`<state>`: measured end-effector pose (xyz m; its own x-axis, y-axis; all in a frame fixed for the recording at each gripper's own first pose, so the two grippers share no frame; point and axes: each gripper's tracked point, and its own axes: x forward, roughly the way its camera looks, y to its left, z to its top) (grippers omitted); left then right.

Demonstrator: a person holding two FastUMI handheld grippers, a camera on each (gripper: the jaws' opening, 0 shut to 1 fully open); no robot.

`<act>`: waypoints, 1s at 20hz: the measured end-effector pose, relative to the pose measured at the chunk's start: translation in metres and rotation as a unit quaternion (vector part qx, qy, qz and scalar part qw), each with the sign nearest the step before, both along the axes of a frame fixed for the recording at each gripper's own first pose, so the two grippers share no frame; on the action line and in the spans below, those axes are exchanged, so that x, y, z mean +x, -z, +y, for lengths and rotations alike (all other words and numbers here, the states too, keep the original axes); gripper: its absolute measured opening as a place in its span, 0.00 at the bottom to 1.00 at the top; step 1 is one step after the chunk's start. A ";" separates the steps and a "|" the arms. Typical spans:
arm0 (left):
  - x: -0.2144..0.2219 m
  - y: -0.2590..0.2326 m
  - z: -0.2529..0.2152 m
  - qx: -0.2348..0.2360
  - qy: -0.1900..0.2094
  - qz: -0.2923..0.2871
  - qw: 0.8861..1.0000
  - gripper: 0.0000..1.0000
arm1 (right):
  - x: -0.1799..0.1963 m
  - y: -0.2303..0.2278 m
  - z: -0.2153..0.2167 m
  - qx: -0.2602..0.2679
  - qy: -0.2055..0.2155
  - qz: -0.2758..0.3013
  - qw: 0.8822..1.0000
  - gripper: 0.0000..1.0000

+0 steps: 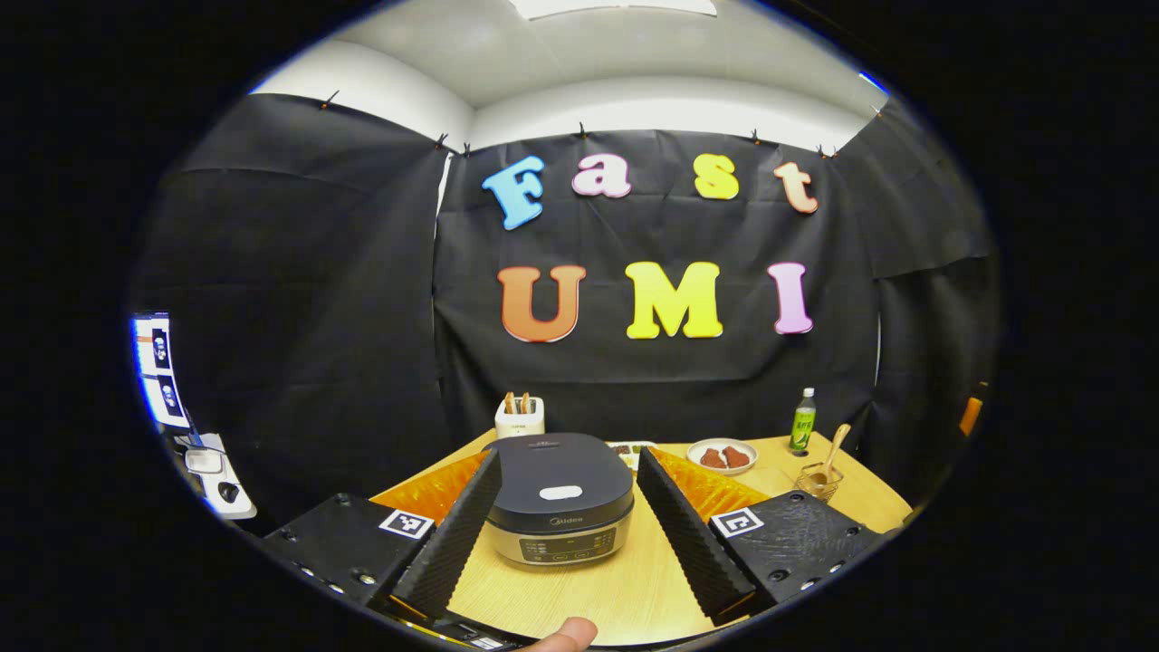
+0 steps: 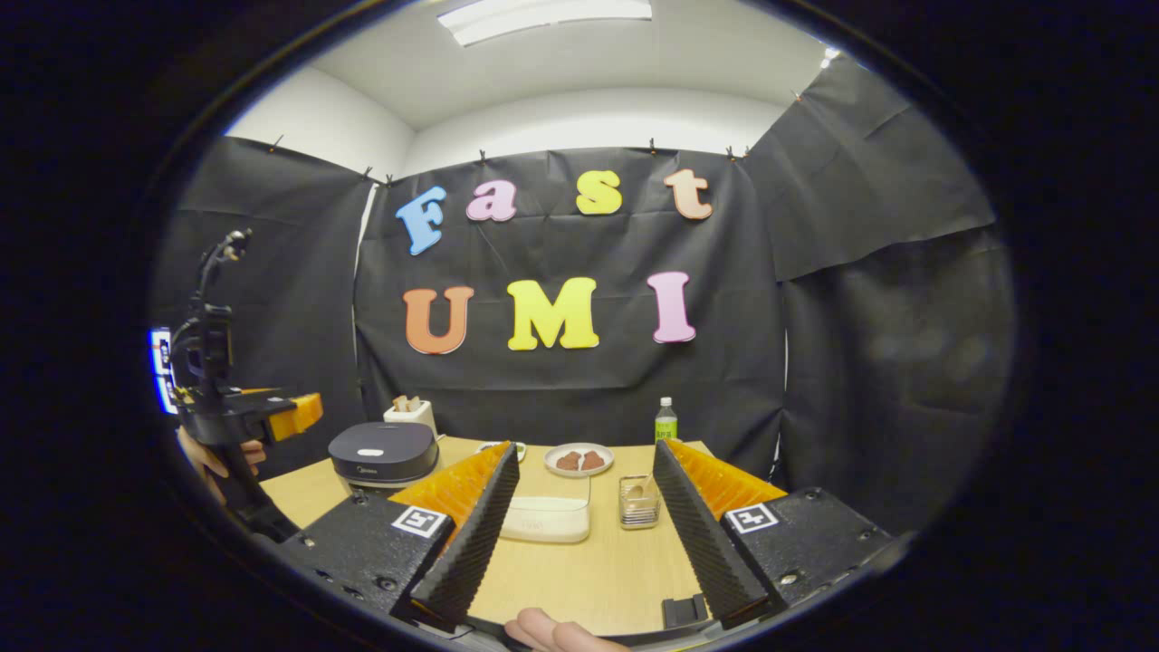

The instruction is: Close the left gripper, press the button to open the rice cooker; take a wooden spoon from the chopstick holder with the right hand, scoop a spoonful of rice and pour it into the rice cooker, then put the wooden spoon back into the chopstick holder.

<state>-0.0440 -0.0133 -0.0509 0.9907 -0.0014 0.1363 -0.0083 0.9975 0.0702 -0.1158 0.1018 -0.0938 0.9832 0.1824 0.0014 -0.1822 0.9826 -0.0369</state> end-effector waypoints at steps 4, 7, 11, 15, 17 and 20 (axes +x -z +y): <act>-0.049 0.002 -0.018 0.021 0.018 -0.019 0.999 0.96 | -0.008 0.000 -0.002 -0.001 -0.002 -0.004 1.000 0.92; -0.079 0.005 -0.025 0.025 0.024 -0.036 0.999 1.00 | -0.012 -0.001 -0.007 -0.003 0.002 -0.008 1.000 0.92; -0.097 0.014 -0.033 0.019 0.040 -0.037 0.998 0.96 | -0.014 0.001 -0.011 -0.004 0.004 -0.007 1.000 0.97; -0.105 0.014 -0.036 0.009 0.047 -0.045 0.998 0.96 | -0.019 0.002 -0.012 -0.007 0.005 -0.008 1.000 0.97; -0.106 0.012 -0.037 0.009 0.051 -0.049 0.997 0.96 | -0.020 0.004 -0.010 -0.009 0.002 -0.007 1.000 0.96; -0.107 0.010 -0.038 -0.001 0.055 -0.057 0.997 0.96 | -0.020 0.007 -0.009 -0.013 0.000 -0.005 1.000 0.97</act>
